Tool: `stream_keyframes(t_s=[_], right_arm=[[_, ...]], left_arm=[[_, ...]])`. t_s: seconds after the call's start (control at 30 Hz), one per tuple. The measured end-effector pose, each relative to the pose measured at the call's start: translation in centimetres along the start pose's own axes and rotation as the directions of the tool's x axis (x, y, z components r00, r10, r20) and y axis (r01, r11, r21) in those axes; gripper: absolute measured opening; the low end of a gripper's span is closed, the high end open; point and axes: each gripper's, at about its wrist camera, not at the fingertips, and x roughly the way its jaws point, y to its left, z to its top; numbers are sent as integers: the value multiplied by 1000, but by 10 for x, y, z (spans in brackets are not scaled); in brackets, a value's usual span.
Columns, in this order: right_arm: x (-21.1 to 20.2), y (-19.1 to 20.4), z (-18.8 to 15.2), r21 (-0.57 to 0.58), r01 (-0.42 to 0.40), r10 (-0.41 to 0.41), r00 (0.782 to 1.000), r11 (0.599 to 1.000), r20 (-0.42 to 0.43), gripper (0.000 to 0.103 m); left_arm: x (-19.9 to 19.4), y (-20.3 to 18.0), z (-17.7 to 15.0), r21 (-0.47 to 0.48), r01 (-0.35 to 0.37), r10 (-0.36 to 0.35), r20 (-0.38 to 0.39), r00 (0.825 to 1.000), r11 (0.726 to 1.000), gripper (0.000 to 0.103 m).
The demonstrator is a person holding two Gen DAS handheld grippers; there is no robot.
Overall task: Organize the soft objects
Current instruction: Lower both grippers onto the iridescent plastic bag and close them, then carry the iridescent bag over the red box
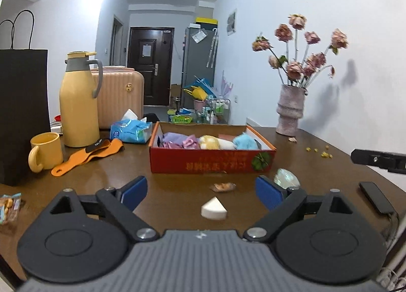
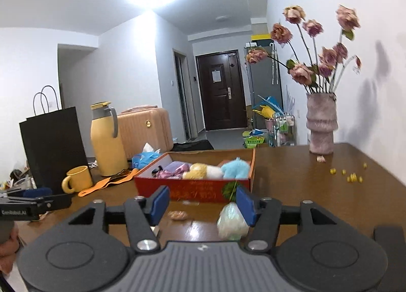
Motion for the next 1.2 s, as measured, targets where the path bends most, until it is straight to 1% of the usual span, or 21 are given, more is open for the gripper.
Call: stream_keyframes(t_s=[0.17,0.23,0.33,0.43,0.53,0.6,0.63,0.67,0.73,0.8,0.83,0.9,0.93,0.97,1.0,1.03,1.07,1.1,1.13,1.17,1.2], right_arm=[[-22,2,-23,37,-2,2,1000,999,-5,58],[-22,-2,-28,54,1,0,1000,999,-9,58],[-14,-10,-32,75,26,-25,999,997,-23,58],[-1,-21,-35,95,40,-37,999,995,-35,58],[22,-35,-34,117,60,-53,996,991,-66,58],[41,-46,-33,138,69,-57,994,988,-88,57],[52,-51,-31,154,73,-59,993,985,-98,57],[63,-57,-30,169,75,-57,993,983,-107,56],[84,-69,-27,196,79,-56,991,977,-120,56],[107,-82,-27,231,71,-40,990,970,-136,53],[119,-89,-28,252,73,-36,988,965,-149,51],[142,-102,-32,292,76,-27,985,953,-171,49],[153,-108,-35,316,72,-14,983,946,-182,48],[165,-114,-38,348,64,6,980,935,-197,44],[174,-119,-42,372,58,24,977,926,-212,43],[183,-121,-46,391,50,43,973,919,-225,42],[191,-124,-51,408,44,60,970,912,-237,39],[196,-125,-55,418,42,69,967,907,-246,37],[199,-126,-58,428,29,85,966,903,-246,24],[201,-127,-60,436,16,103,963,900,-248,14],[204,-128,-61,452,-3,130,960,892,-250,13]], left_arm=[[-8,-14,-3,33,33,-34,4,999,999,95],[-1,-19,-1,33,50,-50,-6,999,998,95],[16,-26,-5,34,75,-73,-40,997,997,95],[45,-36,-9,24,107,-105,-89,991,994,94],[80,-46,-7,-1,162,-161,-120,980,987,93],[109,-55,-2,-26,179,-181,-151,972,983,86],[125,-59,1,-44,193,-197,-165,966,980,84],[139,-62,3,-67,202,-211,-180,961,977,79],[169,-67,9,-131,225,-249,-212,945,965,72],[199,-71,12,-198,256,-300,-242,923,946,69],[214,-74,11,-223,266,-320,-256,912,938,68],[237,-79,7,-256,284,-351,-273,896,924,61],[249,-81,4,-271,290,-365,-290,885,918,59],[261,-83,1,-285,297,-381,-310,871,911,50],[271,-83,-3,-299,301,-396,-337,854,906,33],[281,-82,-8,-318,305,-413,-366,834,898,27],[287,-79,-12,-351,316,-441,-373,817,882,24],[290,-73,-15,-384,328,-467,-363,806,863,19],[293,-69,-17,-414,342,-496,-355,793,844,17],[295,-65,-19,-443,349,-519,-355,778,826,14],[296,-63,-21,-461,348,-529,-354,771,816,13]])
